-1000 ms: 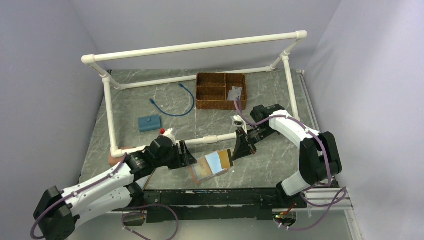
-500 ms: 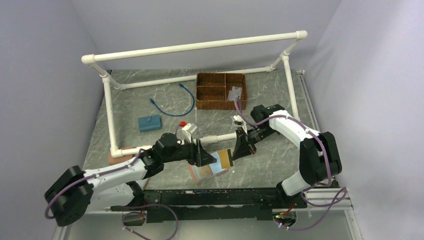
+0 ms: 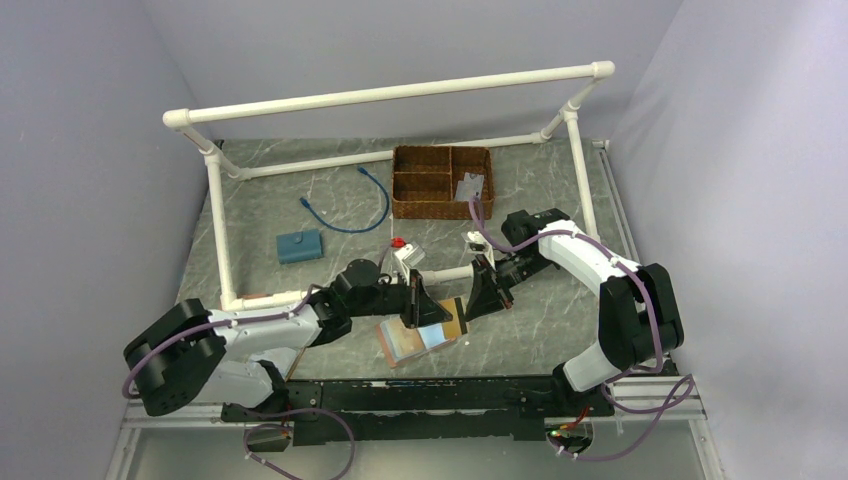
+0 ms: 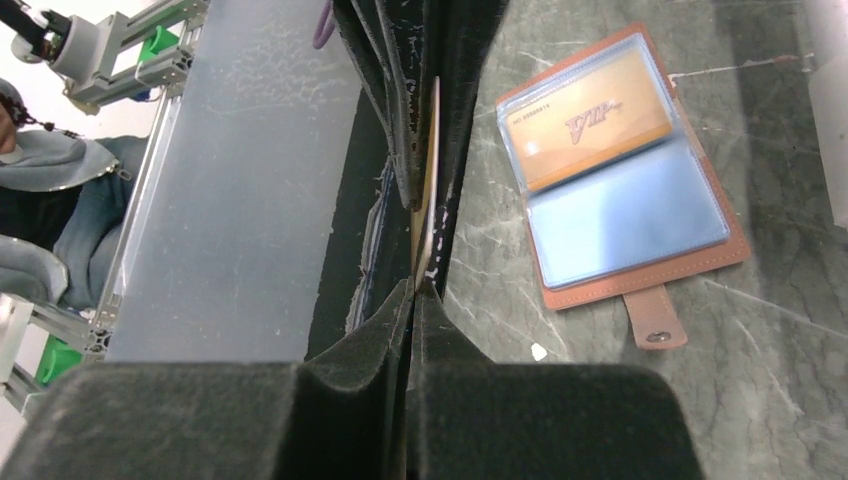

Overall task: Take the credit cards out of the card holder
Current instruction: Place the credit card in the storage box.

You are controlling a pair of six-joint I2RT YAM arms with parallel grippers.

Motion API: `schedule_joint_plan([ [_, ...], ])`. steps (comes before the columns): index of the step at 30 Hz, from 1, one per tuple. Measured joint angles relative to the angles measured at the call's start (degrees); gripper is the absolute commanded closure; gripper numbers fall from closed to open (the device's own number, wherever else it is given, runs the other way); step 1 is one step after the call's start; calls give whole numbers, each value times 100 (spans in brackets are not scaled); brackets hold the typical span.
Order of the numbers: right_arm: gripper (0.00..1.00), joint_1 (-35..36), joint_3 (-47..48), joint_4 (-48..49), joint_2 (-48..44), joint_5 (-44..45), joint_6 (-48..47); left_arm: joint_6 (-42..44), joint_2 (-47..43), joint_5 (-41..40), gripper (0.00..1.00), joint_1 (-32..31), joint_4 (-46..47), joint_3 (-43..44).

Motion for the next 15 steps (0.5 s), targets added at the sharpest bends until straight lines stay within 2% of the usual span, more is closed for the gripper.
schedule_joint_plan([
  [3,100,-2,0,-13,2,35,-9,28,105,146,100,-7,57,76],
  [4,96,-15,0,-20,2,35,-7,52,107,164,100,-11,57,94],
  [7,76,-22,7,-20,2,44,7,234,98,138,100,-33,-44,127],
  [8,66,-22,11,-28,2,50,-2,345,52,109,100,-61,-181,166],
  [11,45,-22,68,-66,-2,83,-13,774,-168,-52,100,-160,-774,323],
  [12,41,-22,83,-66,-13,114,-7,935,-275,-129,100,-188,-1019,398],
  [15,38,-24,87,-48,-140,243,57,1460,-560,-321,100,-229,-1718,643],
])
